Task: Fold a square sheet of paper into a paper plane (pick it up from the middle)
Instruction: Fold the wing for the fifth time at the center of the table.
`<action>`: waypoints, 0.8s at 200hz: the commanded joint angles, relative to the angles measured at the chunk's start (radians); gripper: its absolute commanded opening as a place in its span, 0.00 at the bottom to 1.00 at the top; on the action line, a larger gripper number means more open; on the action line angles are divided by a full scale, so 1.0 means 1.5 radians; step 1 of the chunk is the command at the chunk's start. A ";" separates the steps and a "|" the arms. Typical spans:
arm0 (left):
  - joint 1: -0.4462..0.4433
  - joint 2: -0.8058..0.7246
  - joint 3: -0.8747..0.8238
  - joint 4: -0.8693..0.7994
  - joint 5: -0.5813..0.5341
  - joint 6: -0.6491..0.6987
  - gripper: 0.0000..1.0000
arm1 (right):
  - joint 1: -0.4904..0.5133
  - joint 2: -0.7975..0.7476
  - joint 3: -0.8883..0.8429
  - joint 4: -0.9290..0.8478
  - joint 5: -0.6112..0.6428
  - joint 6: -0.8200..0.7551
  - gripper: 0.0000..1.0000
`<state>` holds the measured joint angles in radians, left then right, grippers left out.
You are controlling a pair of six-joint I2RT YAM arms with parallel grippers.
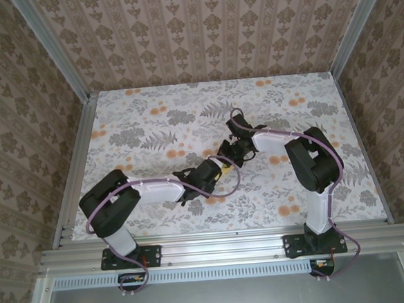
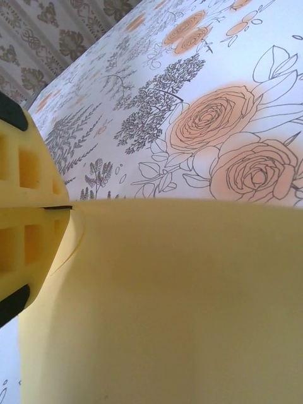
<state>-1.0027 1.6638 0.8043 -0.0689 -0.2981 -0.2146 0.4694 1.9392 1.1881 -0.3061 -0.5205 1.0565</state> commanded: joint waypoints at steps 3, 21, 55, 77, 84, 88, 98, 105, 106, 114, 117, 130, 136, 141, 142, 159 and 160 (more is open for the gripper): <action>0.039 -0.074 -0.027 -0.017 0.097 -0.069 0.46 | 0.000 -0.019 0.003 0.007 0.010 -0.039 0.00; 0.081 -0.115 -0.066 0.021 0.200 -0.106 0.55 | -0.003 -0.023 -0.011 0.043 -0.008 -0.055 0.00; 0.167 -0.137 -0.116 0.101 0.363 -0.199 0.58 | -0.009 -0.028 -0.030 0.087 -0.030 -0.093 0.01; 0.201 -0.118 -0.124 0.143 0.423 -0.253 0.56 | -0.013 -0.025 -0.040 0.104 -0.042 -0.130 0.02; 0.208 -0.110 -0.127 0.158 0.434 -0.265 0.56 | -0.014 -0.024 -0.044 0.111 -0.047 -0.143 0.02; 0.213 -0.106 -0.125 0.162 0.438 -0.272 0.55 | -0.015 -0.024 -0.047 0.115 -0.049 -0.149 0.03; 0.221 -0.095 -0.127 0.183 0.451 -0.291 0.53 | -0.017 -0.023 -0.054 0.128 -0.058 -0.163 0.03; 0.228 -0.085 -0.130 0.203 0.464 -0.301 0.52 | -0.020 -0.021 -0.061 0.136 -0.065 -0.169 0.04; 0.228 -0.084 -0.130 0.205 0.465 -0.302 0.52 | -0.021 -0.020 -0.061 0.137 -0.066 -0.170 0.04; 0.234 -0.075 -0.131 0.221 0.474 -0.315 0.51 | -0.024 -0.020 -0.069 0.148 -0.075 -0.177 0.05; 0.237 -0.072 -0.131 0.226 0.479 -0.319 0.50 | -0.025 -0.020 -0.071 0.151 -0.077 -0.180 0.05; 0.243 -0.057 -0.127 0.237 0.494 -0.330 0.47 | -0.029 -0.018 -0.078 0.162 -0.085 -0.188 0.06; 0.244 -0.050 -0.122 0.237 0.497 -0.334 0.45 | -0.032 -0.018 -0.080 0.163 -0.088 -0.194 0.07; 0.244 -0.045 -0.118 0.234 0.499 -0.335 0.44 | -0.033 -0.020 -0.083 0.165 -0.089 -0.197 0.08; 0.244 -0.043 -0.117 0.234 0.500 -0.336 0.44 | -0.033 -0.019 -0.083 0.165 -0.090 -0.198 0.08; 0.245 -0.023 -0.104 0.238 0.512 -0.345 0.42 | -0.038 -0.020 -0.092 0.175 -0.095 -0.208 0.09; 0.245 -0.022 -0.104 0.238 0.512 -0.345 0.42 | -0.038 -0.020 -0.092 0.176 -0.096 -0.208 0.09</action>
<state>-0.6399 1.5929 0.6216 0.2436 0.4004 -0.6815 0.4240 1.9343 1.0748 -0.0834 -0.6209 0.7998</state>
